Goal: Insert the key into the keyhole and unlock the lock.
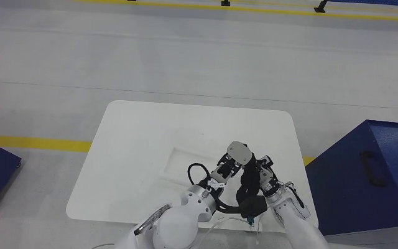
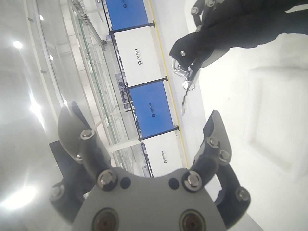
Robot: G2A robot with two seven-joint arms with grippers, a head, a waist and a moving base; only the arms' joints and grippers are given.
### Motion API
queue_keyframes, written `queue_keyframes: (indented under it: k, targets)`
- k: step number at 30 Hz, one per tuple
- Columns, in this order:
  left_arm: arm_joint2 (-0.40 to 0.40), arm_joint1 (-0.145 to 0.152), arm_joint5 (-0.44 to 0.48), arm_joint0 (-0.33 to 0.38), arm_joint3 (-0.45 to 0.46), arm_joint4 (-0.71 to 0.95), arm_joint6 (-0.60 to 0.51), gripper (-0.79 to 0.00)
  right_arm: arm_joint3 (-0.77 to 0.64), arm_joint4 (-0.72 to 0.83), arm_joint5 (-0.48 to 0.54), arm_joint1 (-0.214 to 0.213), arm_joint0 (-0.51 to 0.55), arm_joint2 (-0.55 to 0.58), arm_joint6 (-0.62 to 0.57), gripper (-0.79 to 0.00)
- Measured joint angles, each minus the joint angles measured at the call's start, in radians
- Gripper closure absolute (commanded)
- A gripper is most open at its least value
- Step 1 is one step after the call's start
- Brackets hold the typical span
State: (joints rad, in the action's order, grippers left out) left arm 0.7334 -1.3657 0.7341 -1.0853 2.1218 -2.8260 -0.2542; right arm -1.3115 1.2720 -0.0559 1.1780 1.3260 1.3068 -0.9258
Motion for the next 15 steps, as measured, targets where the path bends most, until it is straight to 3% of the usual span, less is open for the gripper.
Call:
queue_keyframes:
  k: [6, 13, 14, 15]
  targets:
    - [0.022, 0.0, -0.03, -0.013, 0.011, 0.022, 0.002, -0.785, 0.009, 0.122, -0.254, 0.0, -0.012, 0.004, 0.034, 0.0]
    - [0.028, 0.0, -0.047, -0.02, 0.011, 0.025, 0.003, -0.785, -0.002, 0.106, -0.223, 0.001, -0.006, 0.002, 0.047, 0.0]
    - [0.035, 0.0, -0.065, -0.027, 0.013, 0.034, 0.007, -0.637, -0.008, 0.105, -0.222, 0.001, -0.003, 0.004, 0.052, 0.0]
    - [0.047, -0.002, -0.098, -0.037, 0.016, 0.056, 0.008, -0.332, -0.015, 0.103, -0.215, 0.001, 0.001, 0.008, 0.053, 0.0]
